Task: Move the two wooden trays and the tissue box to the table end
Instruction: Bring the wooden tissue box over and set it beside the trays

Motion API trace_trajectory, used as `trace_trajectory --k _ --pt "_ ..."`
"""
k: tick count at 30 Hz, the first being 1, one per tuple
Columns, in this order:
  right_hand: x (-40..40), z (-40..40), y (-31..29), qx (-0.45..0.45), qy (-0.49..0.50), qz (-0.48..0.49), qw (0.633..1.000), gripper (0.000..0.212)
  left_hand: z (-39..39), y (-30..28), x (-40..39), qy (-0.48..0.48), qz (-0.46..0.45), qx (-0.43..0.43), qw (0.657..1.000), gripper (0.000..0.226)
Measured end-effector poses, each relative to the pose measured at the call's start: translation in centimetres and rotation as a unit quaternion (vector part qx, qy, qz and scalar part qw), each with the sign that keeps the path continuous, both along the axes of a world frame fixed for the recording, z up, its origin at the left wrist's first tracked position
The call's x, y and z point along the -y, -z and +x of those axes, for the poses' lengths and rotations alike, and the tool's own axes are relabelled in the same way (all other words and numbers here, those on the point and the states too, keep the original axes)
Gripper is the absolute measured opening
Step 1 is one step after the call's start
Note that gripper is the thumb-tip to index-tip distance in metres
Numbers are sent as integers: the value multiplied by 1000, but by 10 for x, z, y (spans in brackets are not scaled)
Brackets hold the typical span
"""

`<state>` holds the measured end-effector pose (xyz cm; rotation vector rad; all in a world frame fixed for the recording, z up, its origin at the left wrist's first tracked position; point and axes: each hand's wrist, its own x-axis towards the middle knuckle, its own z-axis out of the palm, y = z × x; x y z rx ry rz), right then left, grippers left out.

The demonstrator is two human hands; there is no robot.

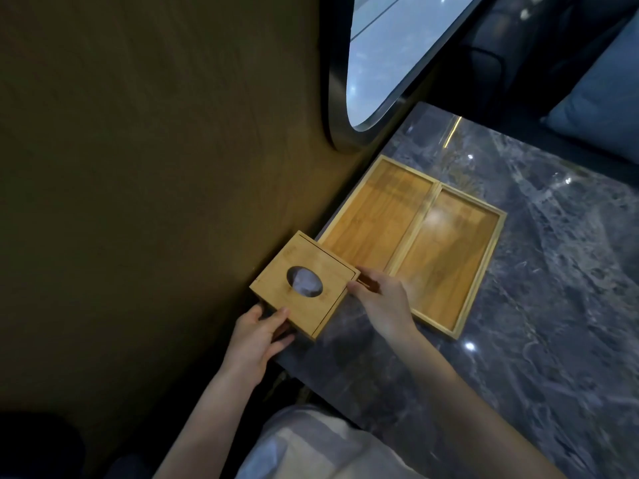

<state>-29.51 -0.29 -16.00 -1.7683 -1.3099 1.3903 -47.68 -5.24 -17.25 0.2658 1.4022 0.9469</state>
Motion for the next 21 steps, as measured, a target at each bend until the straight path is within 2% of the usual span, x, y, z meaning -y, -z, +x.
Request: trace_trajectory --k 13,21 --pt "-4 -3 -4 -19 17 21 999 31 -3 9 -6 -12 1 -6 1000 11" --pt "-3 -8 -3 -11 25 31 999 34 -2 2 -6 51 16 -73 996 10"
